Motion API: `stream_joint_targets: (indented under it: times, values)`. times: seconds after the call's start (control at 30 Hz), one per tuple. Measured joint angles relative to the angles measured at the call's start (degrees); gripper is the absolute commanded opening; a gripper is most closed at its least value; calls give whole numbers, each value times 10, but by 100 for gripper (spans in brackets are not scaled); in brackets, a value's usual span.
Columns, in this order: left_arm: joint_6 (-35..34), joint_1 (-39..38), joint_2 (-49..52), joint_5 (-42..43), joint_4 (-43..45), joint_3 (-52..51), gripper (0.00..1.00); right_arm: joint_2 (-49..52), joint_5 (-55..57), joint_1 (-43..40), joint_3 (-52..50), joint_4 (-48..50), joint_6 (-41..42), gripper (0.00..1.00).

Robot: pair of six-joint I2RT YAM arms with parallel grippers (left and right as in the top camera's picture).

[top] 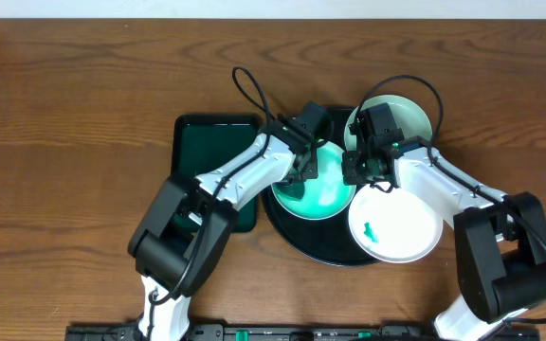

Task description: Clean dirty plates on tray and stack at the side

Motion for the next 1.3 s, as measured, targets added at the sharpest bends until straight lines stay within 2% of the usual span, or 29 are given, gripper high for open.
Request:
stream_joint_targets:
  times: [0.43, 0.6, 0.83, 1.07, 1.3]
  values:
    - [0, 4, -11, 94, -2, -1, 7, 0, 0, 0, 0, 0, 0, 1]
    - [-2, -14, -53, 120, -6, -6, 8, 0, 0, 0, 0, 0, 0, 1]
    - [-2, -15, -97, 50, -8, -6, 8, 0, 0, 0, 0, 0, 0, 1]
    - [-2, -15, -83, -14, -9, -8, 8, 0, 0, 0, 0, 0, 0, 1]
    - [-2, -15, -30, -34, -9, -9, 7, 0, 0, 0, 0, 0, 0, 1]
